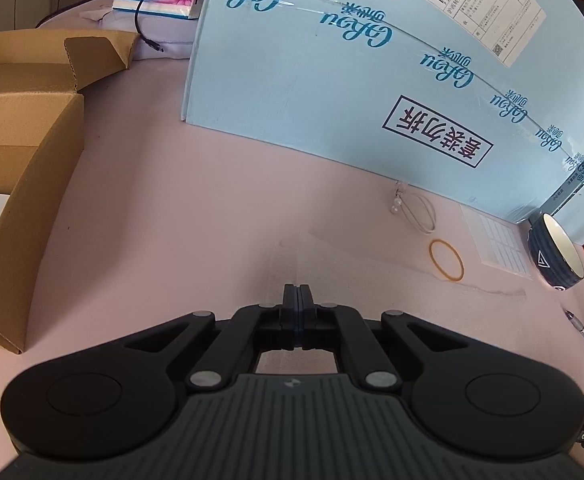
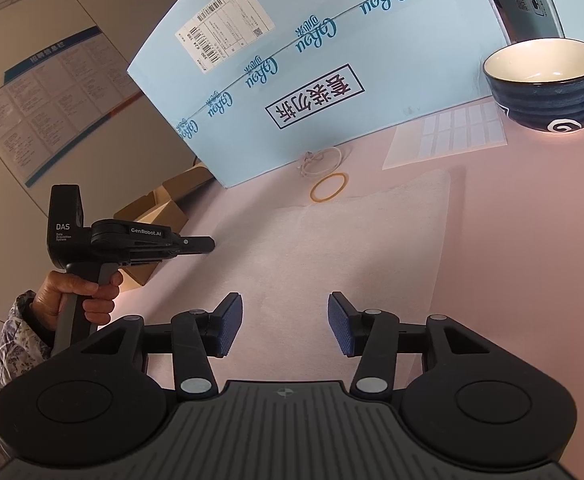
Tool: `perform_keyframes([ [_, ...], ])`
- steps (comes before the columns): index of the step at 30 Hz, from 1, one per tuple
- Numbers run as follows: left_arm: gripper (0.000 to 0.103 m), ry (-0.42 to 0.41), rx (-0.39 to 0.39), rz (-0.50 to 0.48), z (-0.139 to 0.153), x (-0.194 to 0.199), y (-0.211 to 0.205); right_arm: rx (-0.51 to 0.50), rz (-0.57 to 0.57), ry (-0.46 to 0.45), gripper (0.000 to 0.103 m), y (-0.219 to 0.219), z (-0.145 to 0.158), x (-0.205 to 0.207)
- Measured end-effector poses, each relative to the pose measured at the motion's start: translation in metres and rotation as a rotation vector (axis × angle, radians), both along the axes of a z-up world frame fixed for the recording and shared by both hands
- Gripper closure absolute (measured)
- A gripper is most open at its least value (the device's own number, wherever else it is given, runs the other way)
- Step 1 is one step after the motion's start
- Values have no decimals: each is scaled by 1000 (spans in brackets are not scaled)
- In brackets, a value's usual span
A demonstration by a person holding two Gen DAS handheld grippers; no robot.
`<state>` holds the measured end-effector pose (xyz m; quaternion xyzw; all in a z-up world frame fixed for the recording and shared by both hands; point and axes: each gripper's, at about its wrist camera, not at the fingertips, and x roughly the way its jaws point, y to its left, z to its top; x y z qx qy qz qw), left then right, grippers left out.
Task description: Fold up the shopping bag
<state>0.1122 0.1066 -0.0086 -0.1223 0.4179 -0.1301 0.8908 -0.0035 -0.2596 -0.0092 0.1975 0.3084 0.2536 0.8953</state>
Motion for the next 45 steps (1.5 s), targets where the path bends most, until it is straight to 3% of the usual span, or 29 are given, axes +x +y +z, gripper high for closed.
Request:
perform_keyframes([
  [10, 103, -13, 2, -9, 5, -6, 2, -2, 8, 1, 57, 1, 0, 0],
  [16, 102, -32, 94, -4, 2, -7, -3, 3, 9, -4, 57, 1, 0, -1],
  [29, 102, -55, 169, 15, 4, -10, 1, 5, 16, -4, 57, 1, 0, -2],
  [36, 102, -56, 94, -70, 3, -56, -7, -4, 49, -33, 60, 5, 2, -7],
  [39, 102, -57, 62, -107, 3, -75, -10, -16, 85, -35, 70, 11, 2, -10],
  [45, 102, -60, 3, -140, -3, -112, -8, -69, 117, -13, 70, 25, -4, -13],
])
